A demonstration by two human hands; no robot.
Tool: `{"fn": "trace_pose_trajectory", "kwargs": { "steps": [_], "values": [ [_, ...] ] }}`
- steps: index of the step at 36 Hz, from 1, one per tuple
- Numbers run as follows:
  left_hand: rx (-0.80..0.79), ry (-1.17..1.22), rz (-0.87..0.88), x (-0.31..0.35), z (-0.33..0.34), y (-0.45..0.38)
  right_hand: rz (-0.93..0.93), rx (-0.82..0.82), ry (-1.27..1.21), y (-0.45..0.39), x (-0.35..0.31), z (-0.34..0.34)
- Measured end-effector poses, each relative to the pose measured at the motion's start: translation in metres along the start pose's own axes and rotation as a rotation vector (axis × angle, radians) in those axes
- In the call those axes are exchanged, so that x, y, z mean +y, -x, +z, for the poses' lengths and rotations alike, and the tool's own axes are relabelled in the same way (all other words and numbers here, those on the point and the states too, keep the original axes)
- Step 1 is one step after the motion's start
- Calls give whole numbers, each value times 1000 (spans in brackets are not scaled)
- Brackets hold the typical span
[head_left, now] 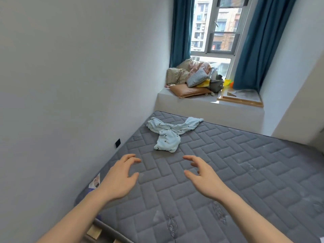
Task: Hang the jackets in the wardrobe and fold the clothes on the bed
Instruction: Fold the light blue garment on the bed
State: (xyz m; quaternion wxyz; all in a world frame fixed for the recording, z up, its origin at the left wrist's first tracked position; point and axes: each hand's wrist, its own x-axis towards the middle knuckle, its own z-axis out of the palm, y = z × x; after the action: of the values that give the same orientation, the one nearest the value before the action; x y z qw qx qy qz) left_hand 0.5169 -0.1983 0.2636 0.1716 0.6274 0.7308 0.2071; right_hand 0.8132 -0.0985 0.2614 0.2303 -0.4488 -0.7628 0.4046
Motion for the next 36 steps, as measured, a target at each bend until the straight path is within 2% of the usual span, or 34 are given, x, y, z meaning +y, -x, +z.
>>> {"fn": "trace_pose_trajectory", "kwargs": {
  "steps": [4,9,21,28,36],
  "values": [
    [15,-5,-41,-43,-11,-19,-1,-56,-17,-41,-7,35],
    [-44,-5,-64,-103,-14,-68,48,-67,-10,-98,-7,76],
    [-411,-116,-83,-258,15,-267,321,34,25,-260,43,181],
    [-593,-235,-144,-333,84,-363,444,45,93,-343,114,230],
    [-713,-331,-230,-420,221,-446,552,-50,244,-429,248,303]
  ]
}}
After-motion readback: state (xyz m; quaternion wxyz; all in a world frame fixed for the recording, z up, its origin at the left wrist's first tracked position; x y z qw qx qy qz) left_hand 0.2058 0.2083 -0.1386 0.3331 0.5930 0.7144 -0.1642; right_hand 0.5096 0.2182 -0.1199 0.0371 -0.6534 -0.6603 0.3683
